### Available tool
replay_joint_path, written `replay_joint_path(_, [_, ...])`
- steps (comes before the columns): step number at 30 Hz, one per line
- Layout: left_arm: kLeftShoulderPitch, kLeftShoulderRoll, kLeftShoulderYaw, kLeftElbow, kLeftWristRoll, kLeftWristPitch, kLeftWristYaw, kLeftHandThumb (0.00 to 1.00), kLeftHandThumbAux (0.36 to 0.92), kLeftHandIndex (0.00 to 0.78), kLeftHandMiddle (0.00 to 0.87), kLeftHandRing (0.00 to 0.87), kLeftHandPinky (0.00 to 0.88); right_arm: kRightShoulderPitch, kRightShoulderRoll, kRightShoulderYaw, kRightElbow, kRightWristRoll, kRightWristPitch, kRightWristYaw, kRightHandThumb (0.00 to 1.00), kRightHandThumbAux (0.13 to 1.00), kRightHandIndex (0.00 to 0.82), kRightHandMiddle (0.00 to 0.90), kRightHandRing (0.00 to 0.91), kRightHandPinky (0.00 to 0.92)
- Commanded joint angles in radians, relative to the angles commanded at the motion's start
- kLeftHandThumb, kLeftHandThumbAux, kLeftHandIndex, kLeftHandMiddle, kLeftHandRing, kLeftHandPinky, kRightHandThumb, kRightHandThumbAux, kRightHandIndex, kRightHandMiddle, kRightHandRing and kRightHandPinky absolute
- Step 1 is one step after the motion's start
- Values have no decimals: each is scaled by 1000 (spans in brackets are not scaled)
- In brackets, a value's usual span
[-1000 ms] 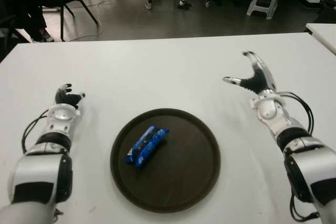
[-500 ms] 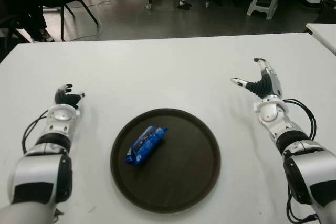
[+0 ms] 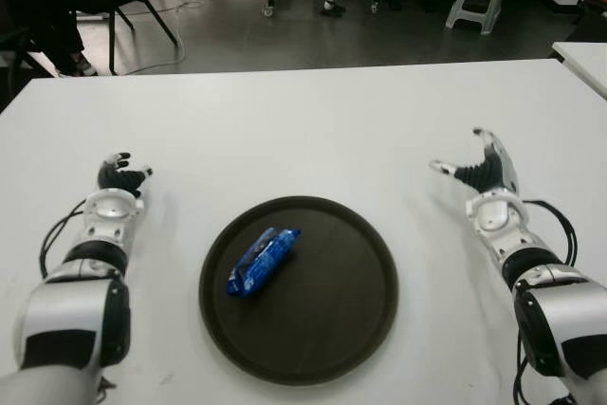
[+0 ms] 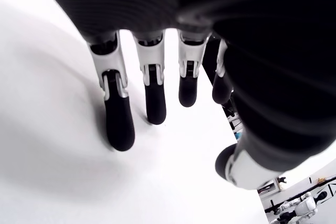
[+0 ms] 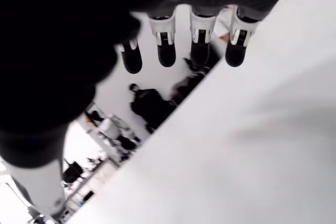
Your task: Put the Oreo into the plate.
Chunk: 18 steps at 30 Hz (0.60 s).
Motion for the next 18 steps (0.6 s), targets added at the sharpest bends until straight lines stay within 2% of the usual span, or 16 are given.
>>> replay_joint_path(4, [2, 4, -2, 3, 4, 0, -5, 352, 747, 145, 149, 170, 187, 1, 8, -1, -2, 1, 4, -3, 0, 781, 44, 163, 210, 286])
replay_joint_path(7, [1, 5, -4, 3, 6, 1, -6, 337, 749, 129, 145, 168, 177, 0, 10, -8, -3, 8, 6, 16, 4, 791, 47, 175, 226, 299])
replay_joint_path(13, [-8, 6, -10, 0, 11, 9, -2, 283, 756, 83, 124, 146, 138, -3, 12, -47, -5, 49, 4, 84, 34, 760, 36, 143, 171, 204])
replay_joint_path(18, [-7, 6, -14, 0, 13, 10, -1, 285, 758, 85, 117, 145, 136, -2, 16, -96, -9, 103, -10, 135, 47, 731, 28, 101, 113, 131])
